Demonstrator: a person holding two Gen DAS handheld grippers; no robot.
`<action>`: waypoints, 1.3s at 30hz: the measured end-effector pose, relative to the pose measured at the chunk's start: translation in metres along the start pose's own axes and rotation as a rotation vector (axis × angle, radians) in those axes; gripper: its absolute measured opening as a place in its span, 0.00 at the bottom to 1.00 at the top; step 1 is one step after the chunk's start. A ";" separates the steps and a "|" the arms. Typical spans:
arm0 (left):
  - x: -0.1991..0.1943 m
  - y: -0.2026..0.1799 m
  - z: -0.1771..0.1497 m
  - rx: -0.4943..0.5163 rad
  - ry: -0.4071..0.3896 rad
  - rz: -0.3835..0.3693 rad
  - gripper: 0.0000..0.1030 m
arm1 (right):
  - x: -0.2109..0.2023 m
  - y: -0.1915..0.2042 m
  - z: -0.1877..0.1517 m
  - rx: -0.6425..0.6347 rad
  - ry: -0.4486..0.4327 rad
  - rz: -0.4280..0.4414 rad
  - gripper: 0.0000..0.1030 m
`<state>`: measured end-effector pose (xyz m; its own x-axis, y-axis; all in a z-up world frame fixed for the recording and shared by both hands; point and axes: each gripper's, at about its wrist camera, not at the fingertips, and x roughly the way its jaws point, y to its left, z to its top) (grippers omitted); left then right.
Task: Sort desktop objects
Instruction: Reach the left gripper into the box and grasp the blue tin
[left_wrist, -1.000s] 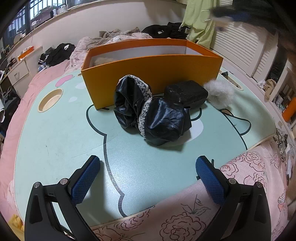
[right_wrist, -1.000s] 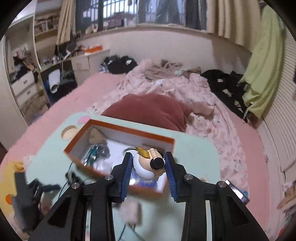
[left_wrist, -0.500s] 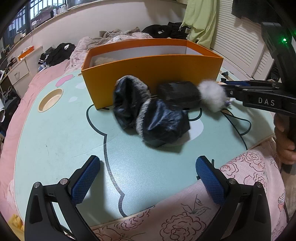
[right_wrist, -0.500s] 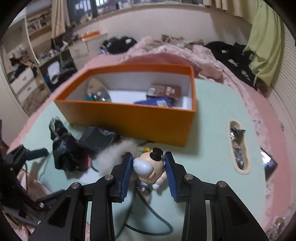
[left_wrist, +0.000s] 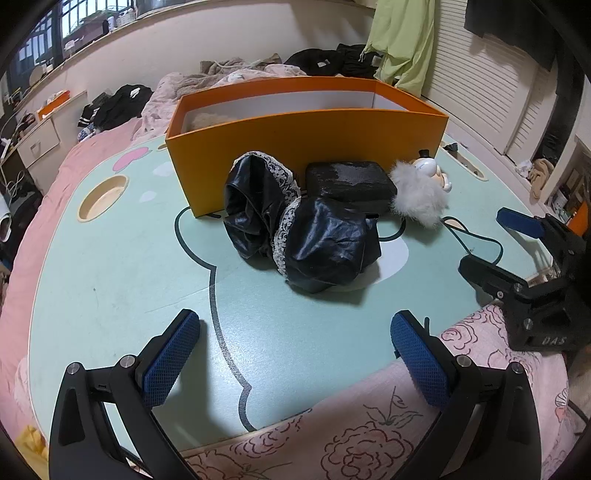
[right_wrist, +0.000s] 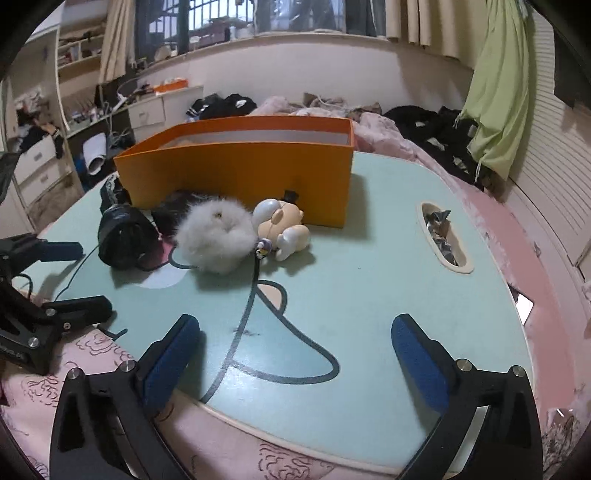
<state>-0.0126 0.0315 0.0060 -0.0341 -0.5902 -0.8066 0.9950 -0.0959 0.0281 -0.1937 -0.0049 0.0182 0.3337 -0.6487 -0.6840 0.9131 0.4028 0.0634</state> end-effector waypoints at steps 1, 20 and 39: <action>0.000 -0.001 0.000 -0.002 0.000 0.002 1.00 | 0.001 -0.001 0.000 0.000 -0.003 0.000 1.00; -0.077 0.004 0.084 -0.064 -0.248 -0.082 0.68 | 0.001 -0.002 -0.003 0.002 -0.007 0.000 1.00; 0.132 -0.068 0.210 -0.219 0.376 -0.143 0.79 | 0.003 -0.004 0.003 0.006 -0.015 0.001 1.00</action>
<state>-0.1049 -0.2078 0.0217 -0.1763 -0.2474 -0.9527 0.9806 0.0399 -0.1918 -0.1953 -0.0102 0.0181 0.3380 -0.6576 -0.6733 0.9141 0.3997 0.0685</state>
